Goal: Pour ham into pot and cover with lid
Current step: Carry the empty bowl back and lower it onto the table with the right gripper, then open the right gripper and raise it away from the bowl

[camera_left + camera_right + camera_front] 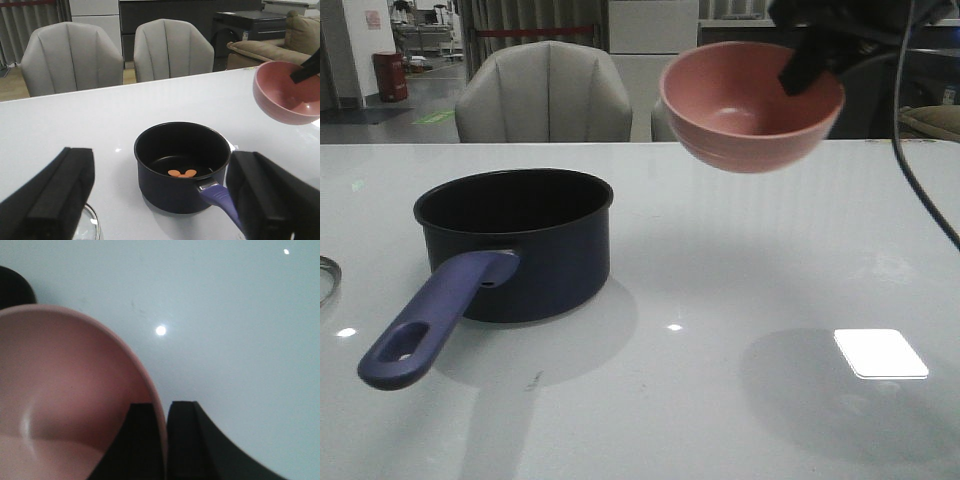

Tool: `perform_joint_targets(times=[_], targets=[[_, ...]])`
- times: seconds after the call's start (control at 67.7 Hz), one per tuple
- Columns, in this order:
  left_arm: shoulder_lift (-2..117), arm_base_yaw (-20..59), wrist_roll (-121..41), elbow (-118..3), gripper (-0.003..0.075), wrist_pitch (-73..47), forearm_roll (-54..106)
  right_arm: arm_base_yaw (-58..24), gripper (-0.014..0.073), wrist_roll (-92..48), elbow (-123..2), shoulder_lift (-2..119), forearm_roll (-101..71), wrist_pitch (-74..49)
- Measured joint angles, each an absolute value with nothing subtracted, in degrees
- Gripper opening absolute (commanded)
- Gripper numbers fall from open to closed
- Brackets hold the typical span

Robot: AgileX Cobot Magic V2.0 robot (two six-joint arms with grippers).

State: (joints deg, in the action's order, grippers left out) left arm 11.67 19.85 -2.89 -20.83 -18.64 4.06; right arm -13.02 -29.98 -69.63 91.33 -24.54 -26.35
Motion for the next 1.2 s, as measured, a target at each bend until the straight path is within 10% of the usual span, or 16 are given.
perform_joint_targets(times=[0.399,0.768,1.197], targets=[[11.7,19.8,-2.9,-20.8,0.0582,-18.6,4.1,-7.7,0.0144,-8.7,-69.6,103.0,-14.1,-32.2],[11.7,19.8,-2.9,-20.8,0.0582,-18.6,4.1,-7.2,0.0479,-5.9,-70.0,106.8,-14.0,-32.3],[11.7,19.8,-2.9,-20.8,0.0582,-18.6,4.1,-9.0,0.0475,-8.3,-66.2,89.8,-13.7,-31.3]])
